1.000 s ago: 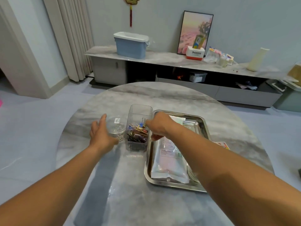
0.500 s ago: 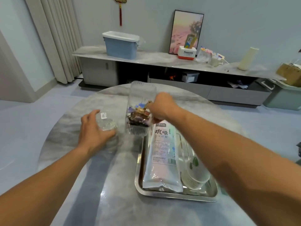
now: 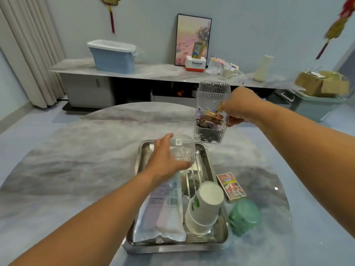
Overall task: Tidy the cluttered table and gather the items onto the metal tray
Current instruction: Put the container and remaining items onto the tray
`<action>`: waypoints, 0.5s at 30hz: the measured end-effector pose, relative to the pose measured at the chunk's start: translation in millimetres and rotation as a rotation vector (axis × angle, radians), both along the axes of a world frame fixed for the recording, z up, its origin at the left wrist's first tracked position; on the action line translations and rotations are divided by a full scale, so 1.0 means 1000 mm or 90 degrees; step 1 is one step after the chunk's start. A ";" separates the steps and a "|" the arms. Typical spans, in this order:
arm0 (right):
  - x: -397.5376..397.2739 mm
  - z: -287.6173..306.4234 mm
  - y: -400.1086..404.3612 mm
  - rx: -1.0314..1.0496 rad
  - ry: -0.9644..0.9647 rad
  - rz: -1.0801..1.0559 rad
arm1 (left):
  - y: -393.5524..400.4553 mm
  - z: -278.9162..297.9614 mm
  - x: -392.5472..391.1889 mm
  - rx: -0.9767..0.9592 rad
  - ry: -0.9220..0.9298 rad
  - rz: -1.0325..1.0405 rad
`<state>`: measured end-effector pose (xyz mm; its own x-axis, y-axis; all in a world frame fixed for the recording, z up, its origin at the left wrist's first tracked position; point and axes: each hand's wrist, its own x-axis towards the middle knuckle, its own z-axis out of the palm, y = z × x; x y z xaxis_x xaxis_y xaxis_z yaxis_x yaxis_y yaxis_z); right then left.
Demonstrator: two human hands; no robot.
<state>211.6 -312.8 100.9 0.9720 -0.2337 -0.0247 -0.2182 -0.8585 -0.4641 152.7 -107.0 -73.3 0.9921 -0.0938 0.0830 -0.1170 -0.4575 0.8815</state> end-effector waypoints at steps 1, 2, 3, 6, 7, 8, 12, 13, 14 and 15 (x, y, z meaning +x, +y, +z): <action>0.004 0.001 -0.009 0.004 0.004 -0.010 | -0.010 -0.005 0.001 -0.004 0.005 -0.018; 0.006 0.002 -0.016 0.008 0.006 -0.012 | -0.019 -0.009 0.001 0.011 0.007 -0.031; 0.007 0.002 -0.022 0.017 0.002 -0.010 | -0.028 -0.013 0.002 0.049 0.001 -0.033; 0.005 -0.002 -0.033 0.035 -0.023 0.001 | -0.048 -0.023 0.009 0.215 -0.032 -0.012; 0.002 -0.005 -0.035 0.033 -0.019 0.003 | -0.051 -0.027 0.012 0.247 -0.032 -0.006; -0.001 -0.008 -0.035 0.031 -0.014 0.005 | -0.051 -0.031 0.015 0.269 -0.027 0.004; -0.017 -0.030 -0.029 0.033 0.040 0.013 | -0.037 -0.044 0.025 0.365 -0.069 0.077; -0.022 -0.036 -0.027 0.037 0.053 0.014 | -0.033 -0.045 0.027 0.378 -0.077 0.088; -0.026 -0.042 -0.025 0.037 0.058 0.015 | -0.030 -0.045 0.029 0.376 -0.075 0.086; -0.028 -0.048 -0.024 0.028 0.059 0.018 | -0.028 -0.045 0.029 0.364 -0.071 0.074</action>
